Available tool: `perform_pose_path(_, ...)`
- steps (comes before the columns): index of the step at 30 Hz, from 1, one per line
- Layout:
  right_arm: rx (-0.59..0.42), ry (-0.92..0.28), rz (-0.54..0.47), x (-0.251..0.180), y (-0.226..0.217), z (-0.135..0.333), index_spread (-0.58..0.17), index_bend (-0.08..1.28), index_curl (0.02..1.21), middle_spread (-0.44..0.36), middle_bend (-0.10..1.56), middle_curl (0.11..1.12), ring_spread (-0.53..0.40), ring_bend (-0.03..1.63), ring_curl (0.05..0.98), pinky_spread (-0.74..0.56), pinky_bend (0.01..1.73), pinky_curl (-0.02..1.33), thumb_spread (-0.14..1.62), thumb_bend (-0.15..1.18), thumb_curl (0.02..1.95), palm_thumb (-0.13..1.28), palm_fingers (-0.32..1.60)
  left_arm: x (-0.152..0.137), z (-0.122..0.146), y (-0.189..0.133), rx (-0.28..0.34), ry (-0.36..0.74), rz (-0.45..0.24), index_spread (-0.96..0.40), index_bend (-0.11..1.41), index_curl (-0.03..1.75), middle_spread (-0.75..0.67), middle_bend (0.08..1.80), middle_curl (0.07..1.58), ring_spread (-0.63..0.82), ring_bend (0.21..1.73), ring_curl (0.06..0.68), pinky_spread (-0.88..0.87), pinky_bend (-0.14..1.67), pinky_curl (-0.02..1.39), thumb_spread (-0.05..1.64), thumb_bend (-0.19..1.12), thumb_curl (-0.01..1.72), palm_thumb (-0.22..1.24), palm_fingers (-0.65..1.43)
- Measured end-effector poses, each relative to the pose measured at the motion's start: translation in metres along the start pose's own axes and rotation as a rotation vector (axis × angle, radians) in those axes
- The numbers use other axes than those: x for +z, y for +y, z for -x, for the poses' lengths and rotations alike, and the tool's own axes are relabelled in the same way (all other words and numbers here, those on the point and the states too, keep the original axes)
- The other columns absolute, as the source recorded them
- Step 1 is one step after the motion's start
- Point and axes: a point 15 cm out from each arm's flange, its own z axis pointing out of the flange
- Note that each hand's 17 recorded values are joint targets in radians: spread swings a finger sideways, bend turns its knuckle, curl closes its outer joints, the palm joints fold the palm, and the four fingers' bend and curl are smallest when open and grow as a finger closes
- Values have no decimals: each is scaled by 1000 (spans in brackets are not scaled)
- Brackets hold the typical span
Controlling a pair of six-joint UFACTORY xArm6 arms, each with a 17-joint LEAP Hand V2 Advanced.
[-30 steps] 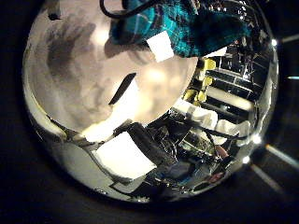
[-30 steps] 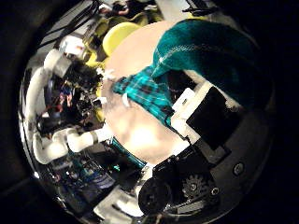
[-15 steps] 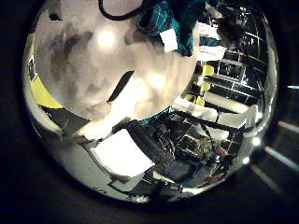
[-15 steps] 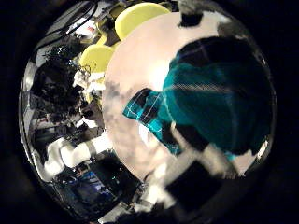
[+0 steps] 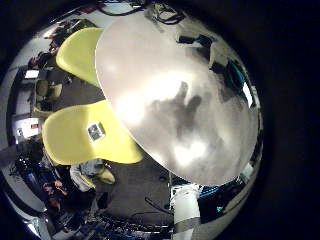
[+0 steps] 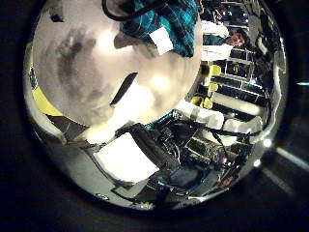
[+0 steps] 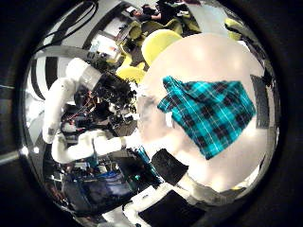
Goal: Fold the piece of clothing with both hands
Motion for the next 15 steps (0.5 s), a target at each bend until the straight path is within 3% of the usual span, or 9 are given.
perform_pose_path(5,80,-94,157,14,70,6,-398,185,319,-5,280,403,149,774,341,410,751,558,1080,-23,359,500,42,-14,-33,-4,30,2,5,-167,189,487,-101,224,506,-132,723,251,-15,355,363,1132,-20,320,396,414)
perform_pose_path(10,140,-152,233,53,117,16,-379,172,323,-84,291,392,134,768,322,422,672,498,1119,-20,344,505,129,-19,-55,-21,17,4,8,-167,184,487,-92,217,509,-133,726,253,-21,378,369,1134,-22,319,393,420)
perform_pose_path(15,174,-108,211,78,104,37,-359,173,321,-123,289,381,126,753,307,433,640,463,1148,-18,337,517,167,-14,-54,-16,0,4,43,-167,186,488,-88,218,515,-134,727,255,-24,387,373,1138,-21,319,389,416)
